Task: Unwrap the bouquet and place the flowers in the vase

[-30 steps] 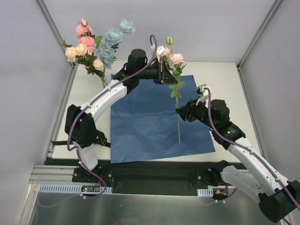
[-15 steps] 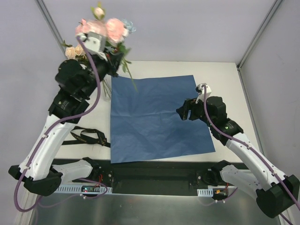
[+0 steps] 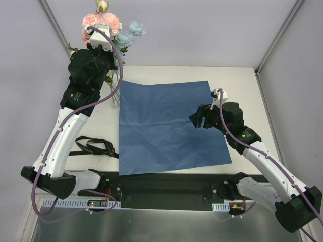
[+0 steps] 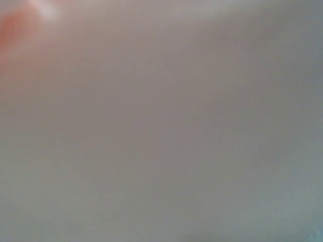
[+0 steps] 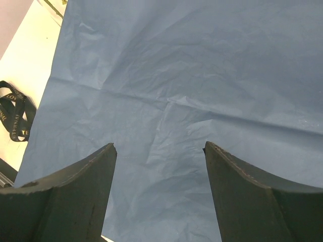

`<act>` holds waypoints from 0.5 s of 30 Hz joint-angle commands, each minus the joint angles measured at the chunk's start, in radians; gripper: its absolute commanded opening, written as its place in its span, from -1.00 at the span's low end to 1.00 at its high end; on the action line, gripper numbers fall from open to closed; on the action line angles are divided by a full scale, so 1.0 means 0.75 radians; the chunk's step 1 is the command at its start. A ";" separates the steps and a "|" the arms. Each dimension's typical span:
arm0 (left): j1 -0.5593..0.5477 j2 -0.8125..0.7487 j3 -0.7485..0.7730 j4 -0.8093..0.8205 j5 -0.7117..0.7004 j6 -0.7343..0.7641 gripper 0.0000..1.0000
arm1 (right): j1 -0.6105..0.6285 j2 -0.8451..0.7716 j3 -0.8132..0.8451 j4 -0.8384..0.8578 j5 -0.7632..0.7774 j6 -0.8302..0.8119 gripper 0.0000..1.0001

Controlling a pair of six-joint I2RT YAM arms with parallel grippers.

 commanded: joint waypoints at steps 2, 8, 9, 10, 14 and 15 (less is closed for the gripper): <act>0.005 -0.033 0.016 0.151 0.110 0.111 -1.00 | -0.010 -0.044 0.026 0.011 0.019 0.022 0.47; 0.011 -0.060 -0.123 0.360 0.124 0.180 -1.00 | -0.012 -0.046 0.026 0.009 0.017 0.020 0.47; 0.011 -0.058 -0.127 0.377 0.131 0.190 -1.00 | -0.014 -0.046 0.026 0.009 0.017 0.022 0.48; 0.011 -0.058 -0.127 0.377 0.153 0.192 -1.00 | -0.010 -0.050 0.024 0.007 0.017 0.020 0.47; 0.011 -0.072 -0.156 0.430 0.169 0.221 -1.00 | -0.014 -0.069 0.009 0.007 0.024 0.024 0.48; 0.011 -0.074 -0.156 0.434 0.171 0.231 -1.00 | -0.014 -0.071 0.007 0.007 0.028 0.024 0.48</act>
